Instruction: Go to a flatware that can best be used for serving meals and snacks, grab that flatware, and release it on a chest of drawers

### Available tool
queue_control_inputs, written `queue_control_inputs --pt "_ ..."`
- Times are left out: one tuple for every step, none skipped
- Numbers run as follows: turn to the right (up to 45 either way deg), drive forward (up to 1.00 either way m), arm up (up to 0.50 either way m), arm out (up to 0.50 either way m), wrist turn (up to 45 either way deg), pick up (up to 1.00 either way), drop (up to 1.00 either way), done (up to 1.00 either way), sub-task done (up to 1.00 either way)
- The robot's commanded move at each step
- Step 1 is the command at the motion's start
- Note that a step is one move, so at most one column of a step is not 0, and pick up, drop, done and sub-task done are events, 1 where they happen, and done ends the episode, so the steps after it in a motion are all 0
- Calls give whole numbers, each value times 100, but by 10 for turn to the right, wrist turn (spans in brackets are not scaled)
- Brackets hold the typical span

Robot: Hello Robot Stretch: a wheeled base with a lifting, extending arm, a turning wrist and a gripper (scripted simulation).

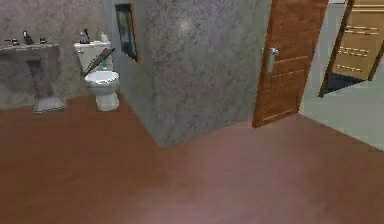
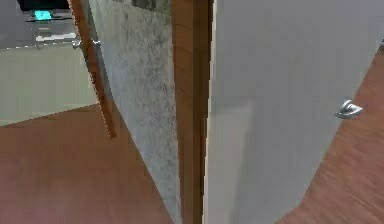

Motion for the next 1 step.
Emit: queue_control_inputs --pt "-450 0 0 0 0 0 0 0 0"
